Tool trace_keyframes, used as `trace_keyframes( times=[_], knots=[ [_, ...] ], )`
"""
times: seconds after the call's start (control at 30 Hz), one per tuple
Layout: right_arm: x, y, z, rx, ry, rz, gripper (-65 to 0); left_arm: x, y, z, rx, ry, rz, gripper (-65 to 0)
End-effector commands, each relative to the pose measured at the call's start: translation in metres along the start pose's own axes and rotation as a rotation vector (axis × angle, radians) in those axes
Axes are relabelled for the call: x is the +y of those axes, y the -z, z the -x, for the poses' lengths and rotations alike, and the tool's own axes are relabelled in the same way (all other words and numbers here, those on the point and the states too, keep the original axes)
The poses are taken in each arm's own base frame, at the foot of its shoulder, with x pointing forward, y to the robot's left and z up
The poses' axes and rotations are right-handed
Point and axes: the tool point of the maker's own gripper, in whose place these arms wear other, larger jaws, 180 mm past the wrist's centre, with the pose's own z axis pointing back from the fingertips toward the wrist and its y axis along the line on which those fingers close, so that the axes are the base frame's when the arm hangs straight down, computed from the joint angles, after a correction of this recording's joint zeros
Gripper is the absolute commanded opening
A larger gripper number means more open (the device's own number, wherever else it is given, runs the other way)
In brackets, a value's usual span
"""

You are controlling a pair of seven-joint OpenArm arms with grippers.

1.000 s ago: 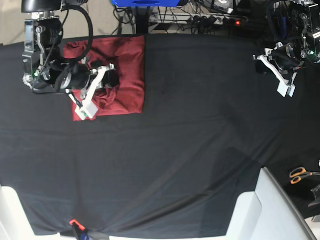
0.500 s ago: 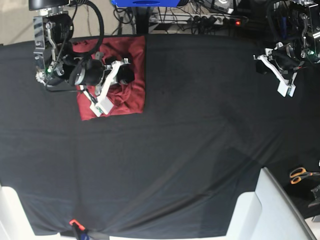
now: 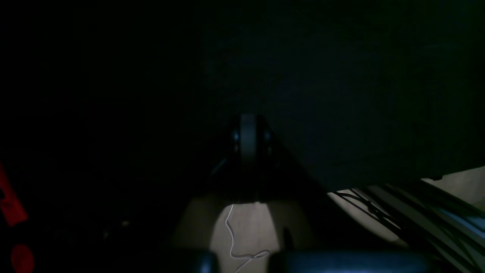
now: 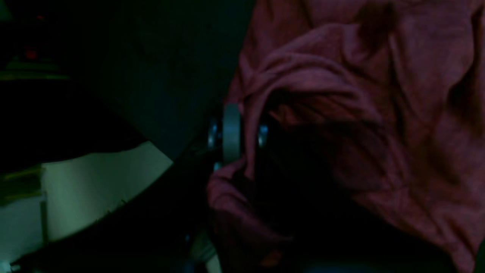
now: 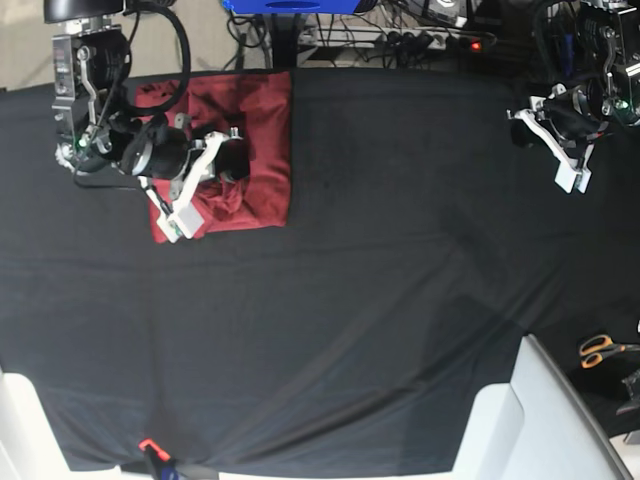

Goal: Fold the T-shirt properly
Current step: 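Fold the gripped end over toward the shirt's middle with the right gripper, then release the fabric and pull the right gripper back off the shirt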

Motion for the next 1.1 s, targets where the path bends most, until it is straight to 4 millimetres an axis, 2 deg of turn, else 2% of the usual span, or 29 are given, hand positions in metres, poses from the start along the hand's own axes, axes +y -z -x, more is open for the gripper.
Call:
trace_keyframes(
  times=[0.0,0.37,0.43,0.57,0.63,0.93,1.07],
  knots=[
    [0.002,-0.003,-0.012,-0.041,-0.010,-0.011,-64.8,0.004,-0.005,-0.011,-0.029,0.019,-0.005,-65.0],
    [0.006,-0.001,-0.009,-0.030,-0.003,-0.025,-63.9,0.003,-0.005,-0.011,-0.029,0.020,-0.004,-65.0],
    [0.005,-0.002,-0.004,0.006,-0.003,-0.023,-58.2,0.003,-0.005,-0.011,-0.029,0.020,-0.004,-65.0],
    [0.011,0.001,0.000,0.035,0.006,-0.037,-39.6,0.003,-0.005,-0.012,-0.030,0.020,-0.004,-65.0],
    [0.013,0.002,0.001,0.044,0.004,-0.041,-34.1,0.003,-0.005,-0.012,-0.030,0.020,-0.004,-65.0],
    [0.021,0.004,0.005,0.143,-0.028,-0.060,-33.6,0.003,-0.005,-0.012,-0.032,0.021,-0.004,-65.0],
    [0.039,0.011,0.007,0.212,-0.101,-0.098,-33.6,0.003,-0.005,-0.012,-0.032,0.021,-0.004,-65.0]
  ],
)
